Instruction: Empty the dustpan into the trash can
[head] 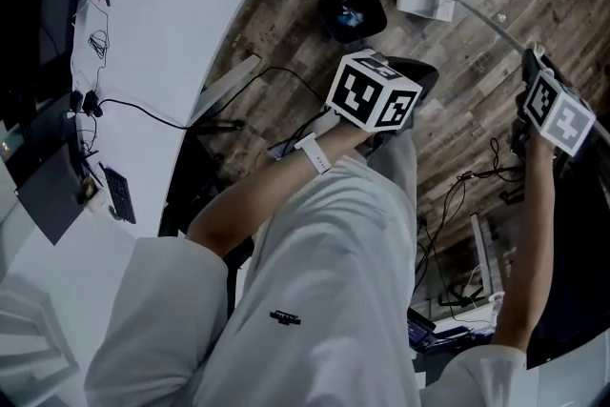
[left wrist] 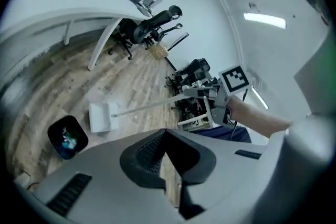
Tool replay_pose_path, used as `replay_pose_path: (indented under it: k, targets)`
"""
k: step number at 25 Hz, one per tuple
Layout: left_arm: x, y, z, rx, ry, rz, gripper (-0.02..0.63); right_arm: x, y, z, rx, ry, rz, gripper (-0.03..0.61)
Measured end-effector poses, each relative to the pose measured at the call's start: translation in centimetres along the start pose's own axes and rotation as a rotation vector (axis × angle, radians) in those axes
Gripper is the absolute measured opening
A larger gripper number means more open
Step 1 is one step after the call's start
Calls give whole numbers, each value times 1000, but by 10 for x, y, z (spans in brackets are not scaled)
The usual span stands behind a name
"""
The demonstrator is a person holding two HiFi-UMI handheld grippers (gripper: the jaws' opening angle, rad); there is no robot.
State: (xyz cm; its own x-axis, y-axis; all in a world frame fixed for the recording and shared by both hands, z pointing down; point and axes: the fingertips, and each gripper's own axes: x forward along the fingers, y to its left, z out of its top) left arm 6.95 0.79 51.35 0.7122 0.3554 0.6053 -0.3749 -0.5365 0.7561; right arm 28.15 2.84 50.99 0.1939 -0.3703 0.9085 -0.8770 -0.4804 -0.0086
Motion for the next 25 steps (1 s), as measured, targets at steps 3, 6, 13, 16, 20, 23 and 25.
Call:
replay_pose_path:
  k: [3, 6, 13, 16, 20, 23, 25]
  targets:
    - [-7, 10, 4, 68, -3, 44, 6, 24, 1, 3, -34, 33, 3, 115]
    - [-12, 16, 4, 125, -2, 80, 6, 44, -3, 5, -49, 63, 7, 115]
    - [-26, 39, -7, 148, 12, 144, 6, 84, -6, 8, -95, 124, 24, 117]
    - [-30, 41, -10, 165, 11, 158, 6, 101, -11, 8, -116, 151, 25, 117]
    - [-36, 43, -13, 173, 2, 164, 6, 106, -14, 11, -110, 151, 30, 118]
    - [-36, 42, -15, 182, 7, 165, 6, 107, -11, 11, -116, 150, 31, 123]
    - [-36, 39, -16, 190, 8, 165, 6, 108, -7, 5, -119, 174, 45, 151]
